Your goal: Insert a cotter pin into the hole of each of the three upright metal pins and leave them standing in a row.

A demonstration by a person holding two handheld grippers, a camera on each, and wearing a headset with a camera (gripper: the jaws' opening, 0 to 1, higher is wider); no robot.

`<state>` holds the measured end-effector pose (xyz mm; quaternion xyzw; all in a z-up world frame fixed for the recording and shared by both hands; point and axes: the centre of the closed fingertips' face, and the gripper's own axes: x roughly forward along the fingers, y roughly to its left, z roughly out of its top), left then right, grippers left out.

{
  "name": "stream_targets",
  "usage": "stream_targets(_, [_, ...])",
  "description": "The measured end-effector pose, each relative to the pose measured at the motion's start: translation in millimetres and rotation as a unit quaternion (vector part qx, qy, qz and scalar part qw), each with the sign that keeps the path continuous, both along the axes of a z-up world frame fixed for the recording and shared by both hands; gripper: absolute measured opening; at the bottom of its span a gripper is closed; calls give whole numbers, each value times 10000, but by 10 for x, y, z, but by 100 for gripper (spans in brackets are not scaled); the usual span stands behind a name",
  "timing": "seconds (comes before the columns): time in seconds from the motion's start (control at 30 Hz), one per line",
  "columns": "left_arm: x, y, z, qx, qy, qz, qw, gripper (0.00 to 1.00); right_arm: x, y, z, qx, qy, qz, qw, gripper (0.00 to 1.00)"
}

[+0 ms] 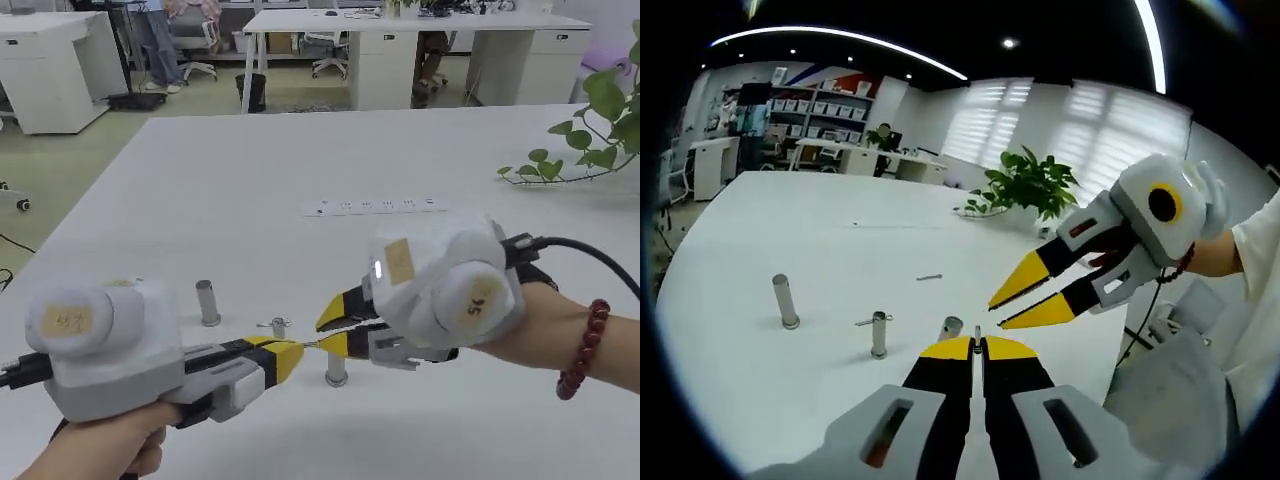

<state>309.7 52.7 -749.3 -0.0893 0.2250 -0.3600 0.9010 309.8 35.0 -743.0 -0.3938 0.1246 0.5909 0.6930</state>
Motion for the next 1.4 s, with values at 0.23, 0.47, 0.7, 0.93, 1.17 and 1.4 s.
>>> stream_targets(0.23, [-35, 67, -56, 253, -155, -141, 9995, 0, 7, -20, 39, 620, 996, -295, 9927, 12])
stream_targets(0.47, [-79, 104, 36, 455, -590, -416, 9964, 0, 13, -49, 39, 846, 1405, -336, 9859, 13])
stream_targets(0.7, [-170, 38, 29, 736, -970, -877, 9887, 0, -14, -55, 40, 944, 1610, -280, 9820, 15])
stream_targets(0.93, [-261, -61, 28, 850, -1190, -1240, 9815, 0, -88, -52, 45, 918, 1767, -40, 9800, 16])
stream_targets(1.17, [-319, -134, 9, 933, -1326, -1514, 9751, 0, -197, -93, -30, 697, 1890, 216, 9793, 16])
stream_targets(1.4, [-374, -201, 31, 887, -1440, -1746, 9700, 0, -301, -132, -101, 480, 2028, 481, 9769, 16])
